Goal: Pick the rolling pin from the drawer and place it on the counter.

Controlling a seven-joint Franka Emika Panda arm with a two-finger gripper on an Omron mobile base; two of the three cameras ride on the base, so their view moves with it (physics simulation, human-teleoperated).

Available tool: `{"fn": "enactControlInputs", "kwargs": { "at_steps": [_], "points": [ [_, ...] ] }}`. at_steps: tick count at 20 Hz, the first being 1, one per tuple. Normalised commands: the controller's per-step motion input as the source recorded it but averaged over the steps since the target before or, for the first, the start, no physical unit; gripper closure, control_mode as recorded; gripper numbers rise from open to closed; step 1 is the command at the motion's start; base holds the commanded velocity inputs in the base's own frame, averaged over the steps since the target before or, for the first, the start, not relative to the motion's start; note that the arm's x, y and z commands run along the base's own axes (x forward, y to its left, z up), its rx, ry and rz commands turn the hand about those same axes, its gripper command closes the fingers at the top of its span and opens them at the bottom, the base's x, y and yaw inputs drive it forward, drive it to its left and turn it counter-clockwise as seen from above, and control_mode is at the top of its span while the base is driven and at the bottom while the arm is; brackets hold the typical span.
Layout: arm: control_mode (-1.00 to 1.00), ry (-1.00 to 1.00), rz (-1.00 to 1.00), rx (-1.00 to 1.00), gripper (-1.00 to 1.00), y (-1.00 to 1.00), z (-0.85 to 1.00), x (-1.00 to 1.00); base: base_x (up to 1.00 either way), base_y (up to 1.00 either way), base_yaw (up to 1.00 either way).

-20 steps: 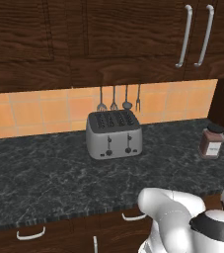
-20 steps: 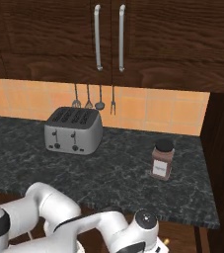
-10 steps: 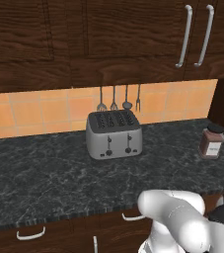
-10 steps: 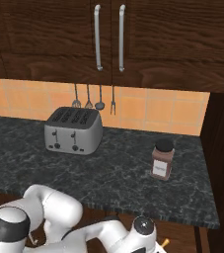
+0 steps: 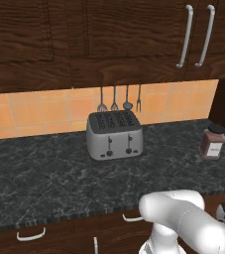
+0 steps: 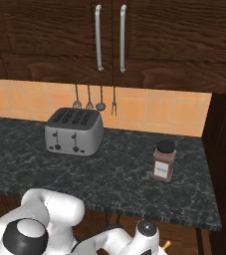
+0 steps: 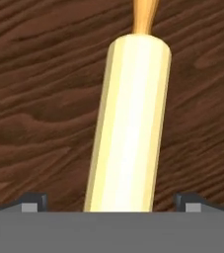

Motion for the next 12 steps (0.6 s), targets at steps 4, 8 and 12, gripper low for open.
{"fn": "enactControlInputs", "kwargs": {
  "at_steps": [4,8,12],
  "points": [
    [-1.00,0.09,-0.01,0.00,1.00,-0.14,-0.14,0.00,0.00,0.00,0.00],
    [-1.00,0.04,-0.02,0.00,1.00,-0.13,-0.08,-0.02,0.00,0.00,0.00],
    [-1.00,0.00,-0.03,0.00,1.00,-0.15,0.01,-0.16,0.00,0.00,0.00]
  ]
}}
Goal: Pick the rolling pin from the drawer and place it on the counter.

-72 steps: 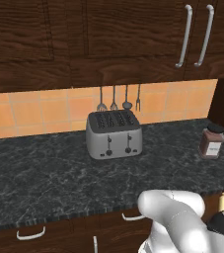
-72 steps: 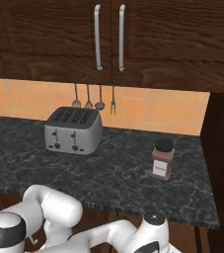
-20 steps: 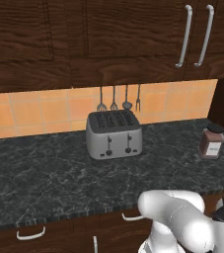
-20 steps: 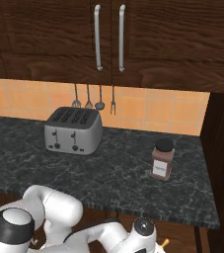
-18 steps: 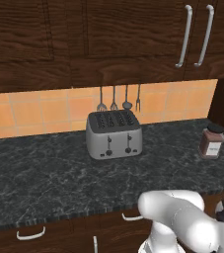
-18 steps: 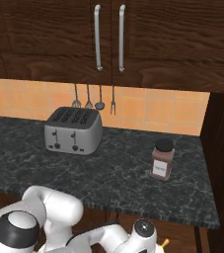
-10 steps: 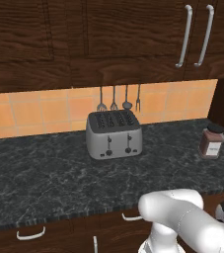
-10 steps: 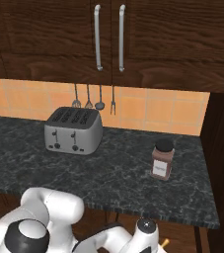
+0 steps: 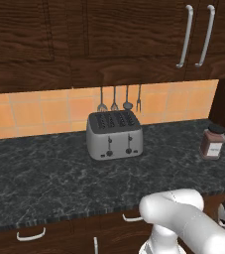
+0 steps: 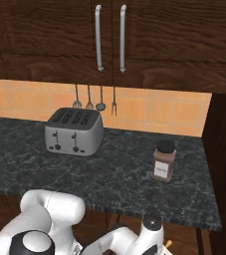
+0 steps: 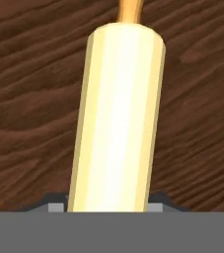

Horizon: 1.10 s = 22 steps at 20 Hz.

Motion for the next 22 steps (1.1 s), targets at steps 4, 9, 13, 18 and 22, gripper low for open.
{"fn": "enactControlInputs", "kwargs": {
  "at_steps": [4,9,13,18,22],
  "points": [
    [-1.00,-0.01,-0.07,0.01,1.00,-0.40,0.17,-0.34,0.00,0.00,0.00],
    [-1.00,-0.04,-0.04,0.00,1.00,-0.27,0.75,-0.18,0.00,0.00,0.00],
    [-1.00,-0.01,0.00,-0.01,1.00,0.00,0.96,-0.46,0.00,0.00,0.00],
    [-1.00,-0.27,0.07,-0.12,1.00,0.21,0.80,-0.21,0.00,0.00,0.00],
    [-1.00,-0.41,0.18,-0.11,1.00,0.17,0.88,0.18,0.00,0.00,0.00]
  ]
}}
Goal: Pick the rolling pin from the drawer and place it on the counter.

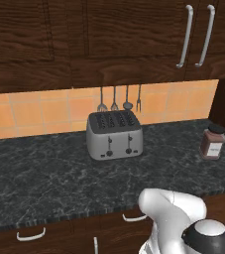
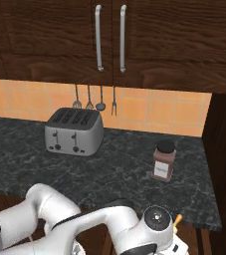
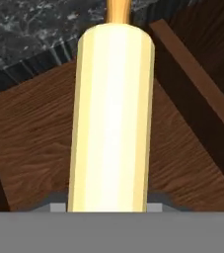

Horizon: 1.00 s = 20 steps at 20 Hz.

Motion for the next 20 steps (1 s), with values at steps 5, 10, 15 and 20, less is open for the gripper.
{"fn": "enactControlInputs", "kwargs": {
  "at_steps": [5,10,15,20],
  "points": [
    [-1.00,-0.13,0.24,-0.03,1.00,0.58,0.69,0.38,0.00,0.00,0.00],
    [-1.00,-0.09,0.24,-0.14,1.00,0.74,0.31,0.73,0.00,0.00,0.00],
    [-1.00,0.00,0.19,-0.15,1.00,0.89,0.00,1.00,0.00,0.00,0.00],
    [-1.00,0.23,0.00,-0.02,1.00,0.34,0.00,1.00,0.00,0.00,0.00]
  ]
}}
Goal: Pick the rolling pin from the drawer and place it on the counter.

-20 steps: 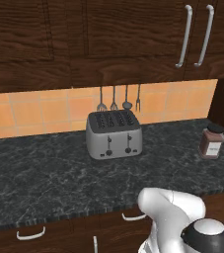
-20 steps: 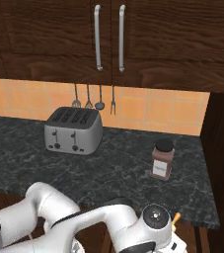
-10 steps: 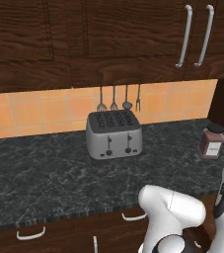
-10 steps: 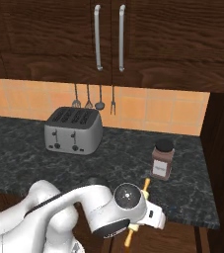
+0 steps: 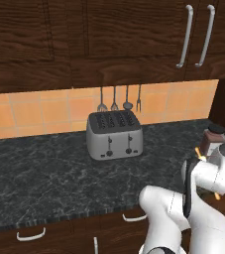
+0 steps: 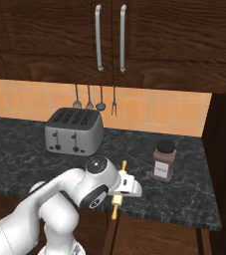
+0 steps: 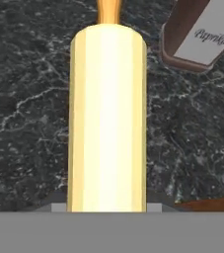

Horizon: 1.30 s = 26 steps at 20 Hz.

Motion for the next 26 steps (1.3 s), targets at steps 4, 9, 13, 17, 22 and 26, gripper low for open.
{"fn": "enactControlInputs", "kwargs": {
  "at_steps": [4,9,13,17,22,26],
  "points": [
    [-1.00,0.13,0.00,0.00,1.00,0.02,-0.01,1.00,0.00,0.00,0.00],
    [-1.00,0.19,0.00,0.00,1.00,0.29,-0.01,0.82,0.00,0.00,0.00],
    [-1.00,0.11,0.00,-0.01,1.00,0.33,-0.03,0.48,0.00,0.00,0.00],
    [-1.00,0.00,0.00,0.00,1.00,0.00,-0.19,0.04,0.00,0.00,0.00],
    [-1.00,0.00,0.00,0.00,1.00,0.00,-0.31,0.01,0.00,0.00,0.00],
    [-1.00,0.00,0.00,0.00,1.00,0.00,-0.31,0.05,0.00,0.00,0.00]
  ]
}}
